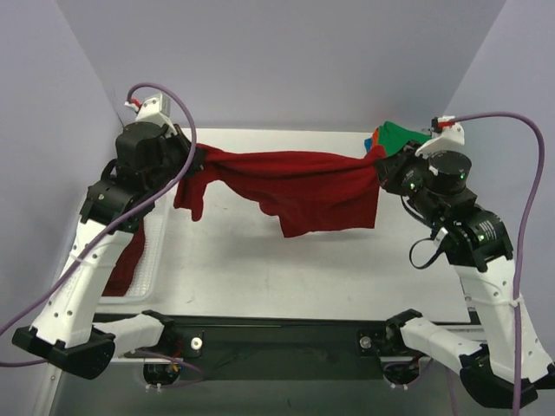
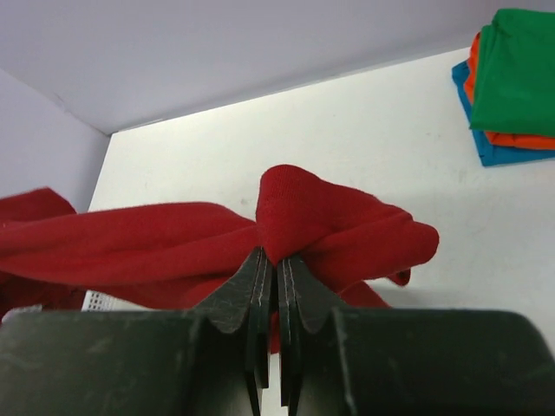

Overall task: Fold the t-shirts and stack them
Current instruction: Move the tshirt to the center of the board

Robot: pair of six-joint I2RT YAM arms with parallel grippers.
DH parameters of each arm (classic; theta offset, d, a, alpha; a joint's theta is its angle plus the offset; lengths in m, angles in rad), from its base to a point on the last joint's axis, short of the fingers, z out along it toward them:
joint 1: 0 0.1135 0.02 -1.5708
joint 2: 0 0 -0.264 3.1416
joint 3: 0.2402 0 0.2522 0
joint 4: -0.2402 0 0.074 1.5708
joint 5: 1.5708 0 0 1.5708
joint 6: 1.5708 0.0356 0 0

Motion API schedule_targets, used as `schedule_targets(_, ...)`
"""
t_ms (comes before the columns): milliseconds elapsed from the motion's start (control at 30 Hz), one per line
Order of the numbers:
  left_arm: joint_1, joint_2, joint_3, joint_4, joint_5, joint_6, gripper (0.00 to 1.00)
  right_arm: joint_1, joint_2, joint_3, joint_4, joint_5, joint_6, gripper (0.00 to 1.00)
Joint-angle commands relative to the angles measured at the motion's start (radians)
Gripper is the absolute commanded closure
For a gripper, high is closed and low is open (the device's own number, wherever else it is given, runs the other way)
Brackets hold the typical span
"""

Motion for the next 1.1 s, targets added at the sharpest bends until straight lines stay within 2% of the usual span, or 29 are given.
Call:
schedule_targets(0,0.034,0.068,-0.019,0.171,0.073,-0.016,1.00,-0.088,0.112,0.038,0.029,-0.068,-0.058,1.00)
schedule_targets(100,0.040,0.168,0.023,0.253,0.128,-0.013,1.00,-0.203,0.186,0.094,0.093,-0.187,-0.054,1.00)
schedule_targets(133,0.045,0.219,0.085,0.253,0.133,-0.010,1.00,-0.226,0.206,0.123,0.091,-0.206,-0.048,1.00)
schedule_targets(267,0.068,0.304,0.248,0.215,0.171,-0.008,1.00,-0.327,0.265,0.260,0.062,-0.316,-0.005,1.00)
schedule_targets(367,0.071,0.298,0.299,0.167,0.171,-0.002,1.00,-0.370,0.260,0.337,0.018,-0.353,0.011,1.00)
schedule_targets(500,0.069,0.260,0.276,0.072,0.165,0.001,1.00,-0.372,0.237,0.361,-0.114,-0.364,-0.018,1.00)
schedule_targets(600,0.071,0.240,0.157,0.096,0.171,-0.011,1.00,-0.379,0.217,0.270,-0.145,-0.344,-0.038,1.00)
schedule_targets(667,0.077,0.264,0.089,0.115,0.228,-0.025,0.99,-0.399,0.222,0.181,-0.144,-0.339,-0.038,1.00)
schedule_targets(700,0.077,0.278,0.028,0.147,0.252,-0.027,0.94,-0.401,0.240,0.156,-0.144,-0.336,-0.052,0.95)
schedule_targets(733,0.077,0.306,-0.012,0.161,0.278,-0.030,0.71,-0.404,0.251,0.091,-0.140,-0.310,-0.057,0.88)
schedule_targets(767,0.077,0.317,-0.053,0.179,0.291,-0.057,0.60,-0.403,0.258,0.055,-0.119,-0.286,-0.055,0.77)
schedule_targets(800,0.077,0.321,-0.095,0.223,0.300,-0.073,0.53,-0.402,0.277,0.006,-0.102,-0.275,-0.057,0.55)
schedule_targets(833,0.077,0.317,-0.200,0.254,0.315,-0.088,0.48,-0.404,0.285,-0.036,-0.082,-0.275,-0.057,0.48)
schedule_targets(900,0.077,0.294,-0.311,0.338,0.311,-0.148,0.48,-0.404,0.283,-0.170,-0.020,-0.272,-0.043,0.34)
schedule_targets(933,0.077,0.268,-0.395,0.348,0.282,-0.163,0.47,-0.403,0.277,-0.213,0.007,-0.275,-0.026,0.31)
schedule_targets(967,0.077,0.251,-0.438,0.354,0.259,-0.185,0.47,-0.401,0.259,-0.307,0.054,-0.286,-0.017,0.29)
schedule_targets(1067,0.075,0.167,-0.580,0.343,0.145,-0.211,0.47,-0.398,0.210,-0.442,0.135,-0.260,0.012,0.29)
